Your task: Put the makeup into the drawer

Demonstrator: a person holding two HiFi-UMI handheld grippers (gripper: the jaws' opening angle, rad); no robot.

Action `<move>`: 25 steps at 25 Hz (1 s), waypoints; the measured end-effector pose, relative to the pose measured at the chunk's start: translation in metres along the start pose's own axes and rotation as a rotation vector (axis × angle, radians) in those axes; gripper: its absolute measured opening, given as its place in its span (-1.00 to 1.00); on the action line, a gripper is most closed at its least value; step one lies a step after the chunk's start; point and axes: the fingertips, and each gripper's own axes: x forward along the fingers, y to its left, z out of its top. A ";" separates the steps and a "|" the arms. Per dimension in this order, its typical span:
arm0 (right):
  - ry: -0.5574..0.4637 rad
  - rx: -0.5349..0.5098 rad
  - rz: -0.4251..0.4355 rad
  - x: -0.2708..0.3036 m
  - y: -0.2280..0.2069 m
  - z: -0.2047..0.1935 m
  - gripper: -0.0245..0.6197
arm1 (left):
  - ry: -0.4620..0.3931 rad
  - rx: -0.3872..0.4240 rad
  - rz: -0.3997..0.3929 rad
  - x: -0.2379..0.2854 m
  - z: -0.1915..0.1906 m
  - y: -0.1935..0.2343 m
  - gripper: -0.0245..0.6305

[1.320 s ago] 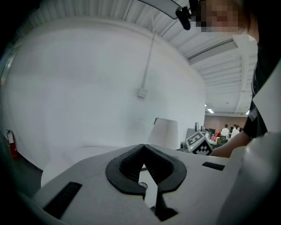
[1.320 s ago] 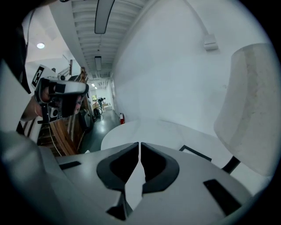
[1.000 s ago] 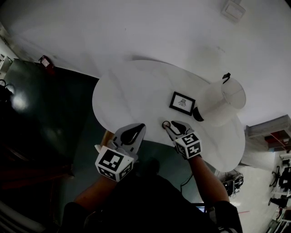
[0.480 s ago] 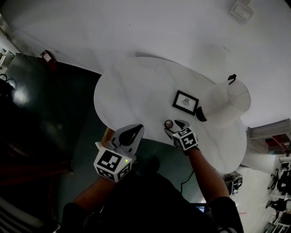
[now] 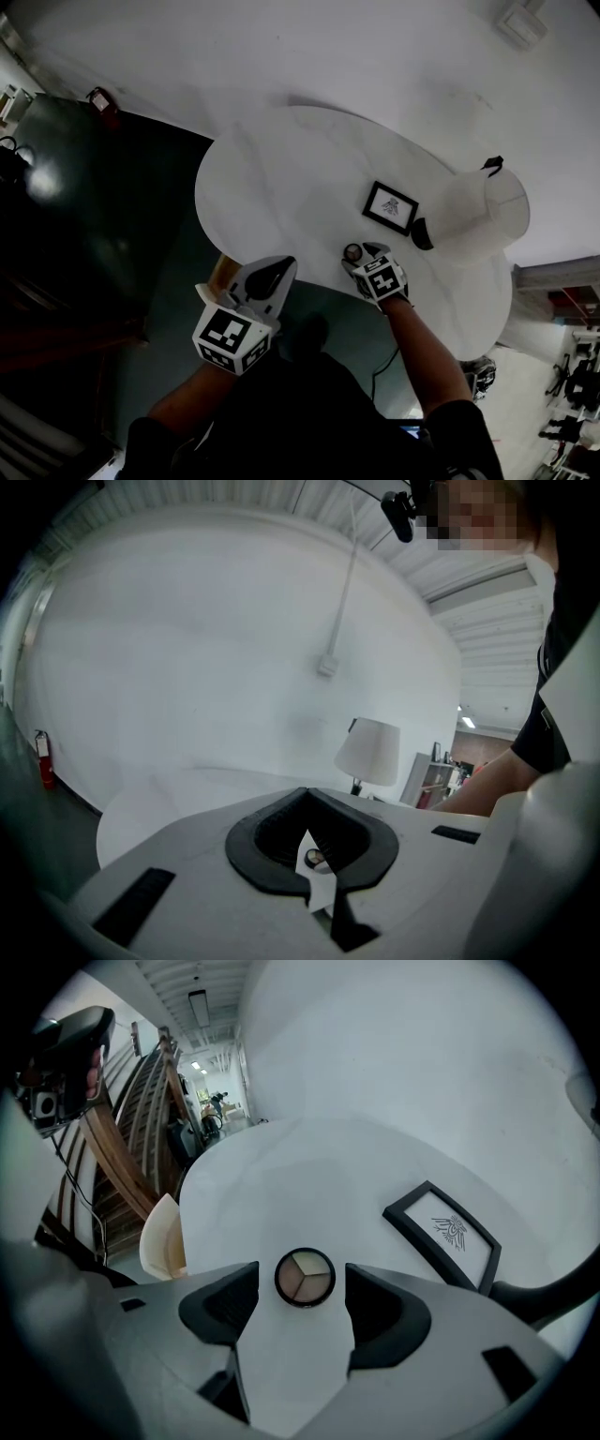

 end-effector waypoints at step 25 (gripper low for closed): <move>-0.032 -0.109 0.056 0.008 0.012 -0.004 -0.25 | 0.008 0.002 0.164 -0.036 -0.028 -0.022 -0.89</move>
